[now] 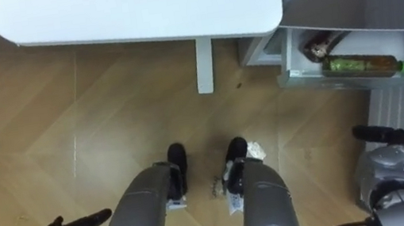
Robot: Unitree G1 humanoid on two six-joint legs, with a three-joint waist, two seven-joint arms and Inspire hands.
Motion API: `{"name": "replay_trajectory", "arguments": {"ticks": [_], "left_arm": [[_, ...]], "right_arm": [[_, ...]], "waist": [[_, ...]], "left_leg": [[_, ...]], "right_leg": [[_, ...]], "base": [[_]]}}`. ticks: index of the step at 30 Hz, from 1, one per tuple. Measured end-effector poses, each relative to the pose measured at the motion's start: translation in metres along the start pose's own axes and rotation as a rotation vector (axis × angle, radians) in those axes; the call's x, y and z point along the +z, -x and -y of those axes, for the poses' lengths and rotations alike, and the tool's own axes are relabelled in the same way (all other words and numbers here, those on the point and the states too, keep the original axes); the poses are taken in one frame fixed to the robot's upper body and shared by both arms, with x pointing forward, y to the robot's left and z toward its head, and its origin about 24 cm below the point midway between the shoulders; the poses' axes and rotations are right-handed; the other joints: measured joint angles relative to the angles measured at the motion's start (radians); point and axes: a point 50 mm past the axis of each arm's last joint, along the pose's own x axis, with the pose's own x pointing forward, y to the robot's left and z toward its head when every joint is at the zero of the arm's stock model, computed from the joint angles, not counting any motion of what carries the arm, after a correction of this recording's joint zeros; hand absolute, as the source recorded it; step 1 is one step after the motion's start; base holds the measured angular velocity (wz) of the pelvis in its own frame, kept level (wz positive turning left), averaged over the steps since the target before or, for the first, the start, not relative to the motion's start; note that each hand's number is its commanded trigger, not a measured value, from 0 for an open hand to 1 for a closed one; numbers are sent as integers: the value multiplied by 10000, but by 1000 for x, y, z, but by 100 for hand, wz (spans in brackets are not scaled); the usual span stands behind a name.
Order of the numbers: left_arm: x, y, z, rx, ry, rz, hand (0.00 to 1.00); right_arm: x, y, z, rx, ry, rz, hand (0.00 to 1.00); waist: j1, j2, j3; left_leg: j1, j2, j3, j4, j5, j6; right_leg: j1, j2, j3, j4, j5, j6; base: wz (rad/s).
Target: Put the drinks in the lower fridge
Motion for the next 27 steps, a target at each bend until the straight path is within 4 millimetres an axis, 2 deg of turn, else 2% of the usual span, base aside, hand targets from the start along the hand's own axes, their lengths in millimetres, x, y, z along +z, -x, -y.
{"name": "replay_trajectory", "arguments": {"ticks": [1, 3, 6, 8, 12, 14, 15, 17, 20, 23, 27], "left_arm": [[0, 0, 0, 7, 0, -27, 0], [-1, 0, -1, 64, -1, -114, 0], [-2, 0, -1, 71, -34, -165, 0], [-2, 0, -2, 201, -4, -204, 0], [0, -1, -2, 428, -93, -257, 0], [-1, -1, -2, 528, -177, -392, 0], [-1, -1, -2, 565, -201, -404, 0], [-1, -1, -2, 691, -261, -439, 0], [-1, -1, -4, 984, -340, -510, 0], [9, -2, 1, 899, -576, -313, 0], [14, -3, 4, 856, -680, -182, 0]], "right_arm": [[0, 0, -1, 0, -588, -328, 0], [-1, 0, -3, 132, -1532, -871, 0], [2, 1, -9, 411, -3146, -1779, 0], [8, 0, -13, 565, -4596, -2326, 0], [29, 3, -28, 1293, -6753, -2802, 0], [42, 5, -38, 1872, -7826, -2991, 0], [46, 6, -41, 2032, -8077, -3020, 0], [61, 8, -48, 2702, -8686, -2844, 0], [65, 7, -47, 2884, -9272, -2901, 0], [79, 4, -43, 3212, -10053, -2693, 0], [79, 3, -43, 3391, -10351, -2740, 0]], "waist": [[-15, 34, 8], [-6, 92, 28], [67, 150, 75], [62, 184, 100], [85, 181, 123], [111, 189, 126], [117, 187, 127], [103, 148, 143], [-36, -49, 233], [-43, -102, 265], [-81, -165, 282]], "left_leg": [[-173, -4, -30, 172, -32, -14], [-439, 26, -117, 619, -185, -12], [-785, 11, -208, 1312, -493, -25], [-1261, -37, -210, 2119, -862, -17], [-2258, -165, -189, 3448, -1337, -24], [-2920, -174, -161, 4502, -1783, -51], [-3066, -187, -166, 4726, -1890, -59], [-3679, -251, -147, 5718, -2298, -121], [-4308, -301, -69, 6832, -2745, -195], [-4966, -271, -47, 7836, -3071, -255], [-5378, -140, 119, 8840, -3439, -250]], "right_leg": [[-161, -19, -46, 151, -61, -1], [-316, 3, -106, 444, -142, -126], [-625, -108, -144, 1197, -499, -161], [-1137, -297, -97, 2138, -958, -168], [-2215, -649, 12, 3736, -1624, -229], [-2889, -808, 111, 4856, -2130, -273], [-3040, -853, 126, 5096, -2248, -293], [-3690, -1061, 234, 6217, -2752, -357], [-4397, -1247, 451, 7465, -3320, -407], [-5082, -1339, 566, 8467, -3680, -491], [-5578, -1337, 814, 9472, -4019, -636]], "base": [[9], [5], [6], [5], [9], [0], [11], [10], [4], [0], [-12]]}}
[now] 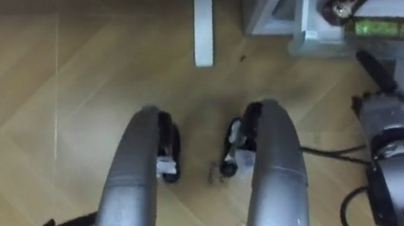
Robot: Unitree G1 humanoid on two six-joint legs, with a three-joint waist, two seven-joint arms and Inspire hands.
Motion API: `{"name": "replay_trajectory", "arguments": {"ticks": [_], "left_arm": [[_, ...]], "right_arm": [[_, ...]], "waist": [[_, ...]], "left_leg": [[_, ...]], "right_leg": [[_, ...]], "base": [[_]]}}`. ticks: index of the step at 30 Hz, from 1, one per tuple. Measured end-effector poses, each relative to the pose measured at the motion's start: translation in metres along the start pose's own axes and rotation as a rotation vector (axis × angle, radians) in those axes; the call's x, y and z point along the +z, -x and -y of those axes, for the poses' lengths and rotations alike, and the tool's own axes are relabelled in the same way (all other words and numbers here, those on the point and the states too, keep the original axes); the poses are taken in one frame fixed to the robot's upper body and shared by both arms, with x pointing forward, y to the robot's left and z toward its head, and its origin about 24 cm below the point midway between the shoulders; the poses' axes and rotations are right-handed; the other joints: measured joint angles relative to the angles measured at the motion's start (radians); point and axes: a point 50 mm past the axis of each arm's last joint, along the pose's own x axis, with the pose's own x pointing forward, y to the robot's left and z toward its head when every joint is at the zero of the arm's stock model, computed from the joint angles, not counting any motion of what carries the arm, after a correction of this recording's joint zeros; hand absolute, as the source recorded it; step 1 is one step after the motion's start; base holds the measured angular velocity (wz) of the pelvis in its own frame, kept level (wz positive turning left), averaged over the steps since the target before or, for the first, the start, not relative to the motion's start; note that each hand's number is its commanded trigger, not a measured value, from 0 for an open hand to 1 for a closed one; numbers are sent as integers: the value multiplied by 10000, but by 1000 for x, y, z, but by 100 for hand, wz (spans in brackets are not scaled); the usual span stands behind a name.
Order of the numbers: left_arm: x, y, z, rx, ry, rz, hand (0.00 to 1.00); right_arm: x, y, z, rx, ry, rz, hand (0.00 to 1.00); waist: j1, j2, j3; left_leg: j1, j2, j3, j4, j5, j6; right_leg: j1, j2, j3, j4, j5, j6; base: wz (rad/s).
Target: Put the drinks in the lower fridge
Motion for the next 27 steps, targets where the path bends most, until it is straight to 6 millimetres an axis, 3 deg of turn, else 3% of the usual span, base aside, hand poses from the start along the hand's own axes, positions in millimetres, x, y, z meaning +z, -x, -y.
{"name": "replay_trajectory", "arguments": {"ticks": [4, 8, 12, 20, 27], "left_arm": [[5, 0, -8, 122, -52, 128, 0], [6, 0, -10, 15, -290, 163, 0], [5, 0, -16, -220, -484, 148, 0], [2, 3, -51, 49, -711, 75, 0], [-14, 6, -59, -91, -998, -398, 0]], "right_arm": [[5, 0, -4, 389, -33, -28, 0], [13, 0, -10, 952, 26, 56, 0], [13, 1, -13, 1314, 36, 44, 0], [14, 1, -17, 1561, 43, 15, 0], [14, 1, -18, 1701, 45, 13, 0]], "waist": [[-19, -2, 3], [119, -28, 23], [147, -38, 30], [143, -29, 24], [144, -9, 24]], "left_leg": [[-343, 101, -12, 912, -290, 86], [-459, 158, 126, 1316, -332, 140], [-540, 173, 185, 1522, -338, 152], [-557, 140, 250, 1717, -343, 161], [-555, 142, 285, 1907, -382, 233]], "right_leg": [[-381, 32, 212, 865, -264, -54], [-607, 35, 455, 1341, -307, -31], [-727, 32, 545, 1563, -327, -10], [-758, 2, 663, 1847, -511, 95], [-755, 18, 725, 2029, -517, 106]], "base": [[-5], [-3], [0], [3], [0]]}}
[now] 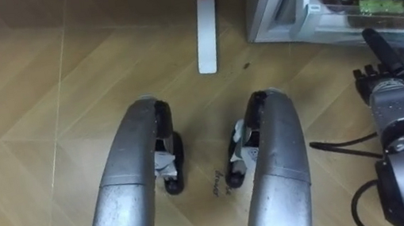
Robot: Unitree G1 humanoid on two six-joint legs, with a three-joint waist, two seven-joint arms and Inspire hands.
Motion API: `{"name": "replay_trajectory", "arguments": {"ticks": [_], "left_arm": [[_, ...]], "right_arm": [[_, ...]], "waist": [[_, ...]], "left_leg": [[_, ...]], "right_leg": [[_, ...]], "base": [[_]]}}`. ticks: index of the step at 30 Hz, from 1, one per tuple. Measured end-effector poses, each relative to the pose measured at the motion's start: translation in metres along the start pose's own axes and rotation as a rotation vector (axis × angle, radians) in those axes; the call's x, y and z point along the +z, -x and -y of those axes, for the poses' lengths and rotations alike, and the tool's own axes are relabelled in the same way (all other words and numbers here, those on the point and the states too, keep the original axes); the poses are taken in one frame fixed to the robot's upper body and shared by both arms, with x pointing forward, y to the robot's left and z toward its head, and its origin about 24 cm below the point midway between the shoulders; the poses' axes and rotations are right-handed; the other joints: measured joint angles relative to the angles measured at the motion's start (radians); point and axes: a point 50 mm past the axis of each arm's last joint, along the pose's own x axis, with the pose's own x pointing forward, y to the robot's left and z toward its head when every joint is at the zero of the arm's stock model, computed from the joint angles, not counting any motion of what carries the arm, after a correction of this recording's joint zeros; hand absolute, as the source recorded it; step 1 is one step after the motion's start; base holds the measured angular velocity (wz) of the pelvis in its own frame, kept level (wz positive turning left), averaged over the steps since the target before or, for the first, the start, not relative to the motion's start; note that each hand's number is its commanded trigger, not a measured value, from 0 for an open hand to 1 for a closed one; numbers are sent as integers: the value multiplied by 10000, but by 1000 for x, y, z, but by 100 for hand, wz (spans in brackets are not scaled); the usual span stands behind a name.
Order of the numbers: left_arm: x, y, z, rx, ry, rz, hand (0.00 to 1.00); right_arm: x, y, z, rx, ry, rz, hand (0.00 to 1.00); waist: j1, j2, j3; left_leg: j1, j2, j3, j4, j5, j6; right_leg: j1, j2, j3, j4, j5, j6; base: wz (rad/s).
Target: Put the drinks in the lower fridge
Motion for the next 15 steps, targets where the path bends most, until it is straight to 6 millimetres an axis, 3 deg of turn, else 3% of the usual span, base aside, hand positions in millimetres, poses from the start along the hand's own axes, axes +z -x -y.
{"name": "replay_trajectory", "arguments": {"ticks": [4, 9, 15], "left_arm": [[-4, 0, 0, -120, -203, -168, 0], [-5, 0, 3, -151, -176, -148, 0], [-11, 0, 12, -296, 125, -150, 0]], "right_arm": [[0, 0, -1, 53, 2, -2, 0], [0, 1, -9, 364, -53, -14, 0], [4, 1, -22, 628, -941, 62, 0]], "waist": [[239, 25, -2], [483, 95, -11], [1019, 350, -17]], "left_leg": [[108, 29, -2, -12, -22, -36], [210, 8, -23, -528, -69, -176], [829, 72, -198, -2600, 170, -616]], "right_leg": [[6, 70, 23, 0, -22, 2], [72, 94, 9, -365, -304, 196], [895, -139, -659, -2377, -300, 196]], "base": [[-8], [-2], [16]]}}
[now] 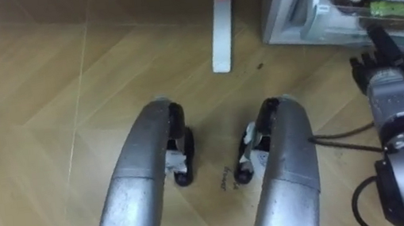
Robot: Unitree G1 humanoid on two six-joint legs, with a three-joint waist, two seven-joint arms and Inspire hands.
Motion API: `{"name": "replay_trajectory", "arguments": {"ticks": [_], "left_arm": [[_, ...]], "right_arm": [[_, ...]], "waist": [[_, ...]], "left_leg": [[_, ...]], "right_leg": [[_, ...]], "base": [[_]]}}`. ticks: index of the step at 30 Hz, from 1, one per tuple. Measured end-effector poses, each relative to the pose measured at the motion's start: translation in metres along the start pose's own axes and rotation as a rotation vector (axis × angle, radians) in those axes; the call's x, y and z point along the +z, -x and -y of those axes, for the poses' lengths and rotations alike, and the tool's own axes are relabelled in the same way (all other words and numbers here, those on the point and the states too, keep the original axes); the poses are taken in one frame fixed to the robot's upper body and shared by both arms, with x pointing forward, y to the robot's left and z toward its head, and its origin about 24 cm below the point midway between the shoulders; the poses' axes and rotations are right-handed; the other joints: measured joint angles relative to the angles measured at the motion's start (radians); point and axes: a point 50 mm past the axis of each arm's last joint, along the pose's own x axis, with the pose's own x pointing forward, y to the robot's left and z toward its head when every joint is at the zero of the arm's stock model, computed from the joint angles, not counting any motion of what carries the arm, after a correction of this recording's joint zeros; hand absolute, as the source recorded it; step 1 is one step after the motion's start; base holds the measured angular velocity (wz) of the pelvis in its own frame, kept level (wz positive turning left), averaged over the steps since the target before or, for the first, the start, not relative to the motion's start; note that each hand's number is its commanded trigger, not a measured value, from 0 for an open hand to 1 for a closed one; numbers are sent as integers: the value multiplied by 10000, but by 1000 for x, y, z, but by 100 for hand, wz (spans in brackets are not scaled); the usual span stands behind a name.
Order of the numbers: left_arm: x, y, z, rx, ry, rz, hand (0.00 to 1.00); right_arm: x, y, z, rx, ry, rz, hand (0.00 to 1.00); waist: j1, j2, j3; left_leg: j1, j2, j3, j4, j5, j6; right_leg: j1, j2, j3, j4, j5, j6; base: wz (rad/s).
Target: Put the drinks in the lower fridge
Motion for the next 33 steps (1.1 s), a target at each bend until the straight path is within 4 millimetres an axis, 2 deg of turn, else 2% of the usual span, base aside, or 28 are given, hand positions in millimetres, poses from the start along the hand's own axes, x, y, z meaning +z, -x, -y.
{"name": "replay_trajectory", "arguments": {"ticks": [2, 4, 6, 8, 9, 10, 11, 12, 13, 14, 15, 16, 17, 18, 19, 20, 21, 23, 24, 25, 26, 28, 29, 33], "left_arm": [[-10, 2, -3, 67, -9, -249, 0], [-16, 3, -3, 67, 99, -362, 0], [-16, 2, -1, 51, 443, -331, 0], [-16, 2, 2, -70, 649, -257, 0], [-16, 2, 3, -109, 646, -250, 0], [-16, 2, 3, -159, 632, -246, 0], [-16, 2, 3, -184, 588, -249, 0], [-15, 2, 4, -214, 423, -232, 0], [-14, 2, 4, -250, 27, -202, 0], [-10, 2, 0, -171, -375, -58, 0], [-8, 2, -5, -57, -544, 63, 0], [-8, 3, -8, 59, -559, 84, 0], [-15, 4, -11, 149, -545, -208, 0], [-19, 5, -11, 108, -604, -367, 0], [-27, 6, -10, 3, -785, -660, 0], [-32, 6, -8, -111, -882, -834, 0], [-33, 7, -8, -146, -895, -857, 0], [-32, 7, -10, -143, -930, -791, 0], [-31, 7, -11, -115, -896, -784, 0], [-32, 7, -14, -44, -885, -818, 0], [-32, 8, -16, -17, -997, -838, 0], [-37, 9, -19, -90, -1203, -994, 0], [-38, 10, -22, -49, -1273, -1032, 0], [-36, 11, -28, -10, -1319, -904, 0]], "right_arm": [[3, 0, 0, -15, -311, 91, 0], [4, 0, 0, -32, -435, 121, 0], [5, 0, -3, 23, -723, 138, 0], [6, -1, -10, 157, -1086, 113, 0], [6, -1, -11, 179, -1134, 119, 0], [6, -1, -12, 226, -1154, 127, 0], [6, -1, -15, 296, -1169, 119, 0], [6, -1, -16, 317, -1171, 130, 0], [8, -1, -14, 233, -1214, 256, 0], [10, -1, -2, -123, -1186, 504, 0], [10, -1, 0, -256, -1218, 586, 0], [10, -1, -9, -127, -1357, 680, 0], [3, -1, -10, 16, -1375, 560, 0], [3, -1, -11, 155, -1373, 533, 0], [3, -2, -17, 294, -1423, 527, 0], [3, -2, -21, 415, -1454, 575, 0], [3, -2, -22, 430, -1465, 596, 0], [6, -1, -21, 378, -1605, 827, 0], [7, -1, -20, 335, -1654, 890, 0], [9, -1, -20, 282, -1834, 1040, 0], [10, -1, -25, 318, -1915, 1100, 0], [10, 0, -34, 371, -1940, 1082, 0], [9, 0, -33, 345, -1925, 1117, 0], [12, 0, -33, 306, -2015, 1361, 0]], "waist": [[32, 120, 0], [86, 165, -4], [97, 245, -9], [130, 239, -1], [137, 238, -1], [155, 239, -2], [197, 252, -5], [275, 300, 10], [383, 496, 89], [354, 376, 44], [343, 181, 29], [360, 33, 162], [310, 140, 133], [384, 134, 137], [529, 142, 130], [641, 172, 112], [651, 196, 114], [605, 205, 108], [627, 211, 103], [644, 209, 81], [644, 191, 66], [738, 195, 66], [885, 213, 67], [994, 233, 57]], "left_leg": [[522, -14, -3, -1004, 134, -184], [904, 14, -16, -1713, 259, -297], [1205, 79, -134, -2458, 516, -300], [1639, 100, -156, -3507, 996, -288], [1761, 99, -159, -3747, 1130, -272], [1984, 109, -164, -4218, 1411, -279], [2186, 156, -201, -4663, 1675, -249], [2269, 254, -233, -4868, 1793, -202], [2403, 519, -211, -4886, 1966, -306], [2462, 483, -109, -4857, 2235, -553], [2375, 411, 27, -4806, 2339, -722], [1985, 462, 102, -4433, 2609, -749], [1749, 569, -247, -4195, 2856, -576], [1733, 594, -369, -4179, 2907, -584], [1739, 601, -454, -4237, 3014, -619], [1781, 485, -553, -4307, 3154, -718], [1818, 377, -660, -4397, 3235, -733], [1922, -85, -965, -4851, 3695, -858], [1930, -102, -975, -4911, 3816, -888], [1937, -104, -974, -5013, 4064, -906], [1956, -124, -974, -5152, 4317, -833], [2076, -218, -1117, -5251, 4633, -732], [2242, -315, -1332, -5232, 4798, -647], [2465, -443, -1495, -5311, 4781, -610]], "right_leg": [[654, -282, -416, -890, 4, 3], [1121, -337, -698, -1542, 41, 56], [1562, -342, -1066, -2269, 93, 152], [2059, -346, -1474, -3167, 156, 195], [2173, -350, -1545, -3360, 199, 234], [2394, -349, -1689, -3720, 300, 323], [2599, -335, -1818, -4051, 409, 507], [2699, -275, -1852, -4113, 494, 762], [2860, 100, -1061, -2920, 657, 491], [3527, 567, 148, -2094, 367, 535], [3949, 710, 676, -2200, 101, 652], [4128, 735, 834, -2160, -141, 644], [4102, 711, 377, -2162, 90, 351], [4104, 661, 219, -2186, 152, 255], [4132, 449, -67, -2200, 179, 281], [4184, 254, -284, -2236, 201, 347], [4222, 217, -359, -2282, 215, 374], [4243, 127, -468, -2390, 308, 459], [4230, 93, -473, -2393, 315, 458], [4235, -65, -583, -2386, 343, 411], [4261, -296, -814, -2393, 366, 365], [4393, -543, -1136, -2400, 383, 396], [4578, -528, -1249, -2442, 399, 435], [4974, -549, -1502, -2571, 296, 436]], "base": [[23], [15], [15], [10], [7], [5], [3], [8], [48], [67], [69], [25], [0], [-32], [-46], [-38], [0], [31], [26], [14], [9], [-14], [-19], [14]]}}
